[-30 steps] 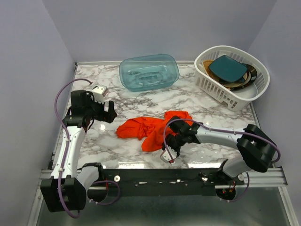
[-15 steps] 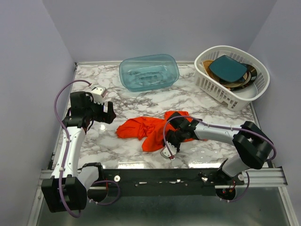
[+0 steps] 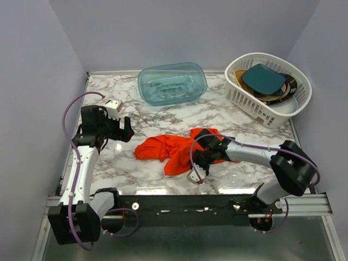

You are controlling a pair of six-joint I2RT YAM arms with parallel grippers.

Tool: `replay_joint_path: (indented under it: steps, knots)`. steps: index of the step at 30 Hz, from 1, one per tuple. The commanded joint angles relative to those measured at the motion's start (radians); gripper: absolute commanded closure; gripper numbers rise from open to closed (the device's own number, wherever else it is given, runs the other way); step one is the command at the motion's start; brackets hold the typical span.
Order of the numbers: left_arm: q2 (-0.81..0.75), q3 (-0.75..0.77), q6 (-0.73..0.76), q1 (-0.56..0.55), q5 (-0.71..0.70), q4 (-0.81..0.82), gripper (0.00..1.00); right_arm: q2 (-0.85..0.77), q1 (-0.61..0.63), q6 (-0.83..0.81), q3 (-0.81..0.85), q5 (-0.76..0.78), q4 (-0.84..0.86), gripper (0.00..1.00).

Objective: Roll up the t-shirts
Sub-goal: Flatten out the T-shirt at the center of the board.

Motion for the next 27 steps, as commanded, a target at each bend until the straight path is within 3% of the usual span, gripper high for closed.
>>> replay_joint_path:
  steps: [1,18,19,20,23,27]
  knots:
    - [0.002,-0.006,-0.009,0.009,0.011,0.021,0.02,-0.032,-0.003,-0.044,-0.025,-0.026,-0.029,0.65]
    - [0.014,-0.034,-0.022,0.014,0.013,0.050,0.01,0.036,-0.004,-0.043,0.004,-0.032,-0.014,0.67]
    - [0.014,-0.039,-0.022,0.014,0.014,0.050,0.01,0.039,-0.003,-0.043,0.015,-0.036,-0.031,0.71]
    - [0.017,-0.039,-0.023,0.014,0.017,0.052,0.01,0.044,-0.003,-0.047,0.025,-0.047,-0.052,0.83]
    - [0.027,-0.039,-0.022,0.014,0.023,0.055,0.01,0.025,-0.001,-0.022,0.038,-0.049,-0.077,0.99]
    - [0.051,-0.039,-0.017,0.014,0.031,0.069,0.01,-0.068,-0.010,0.060,0.070,-0.036,-0.156,0.99]
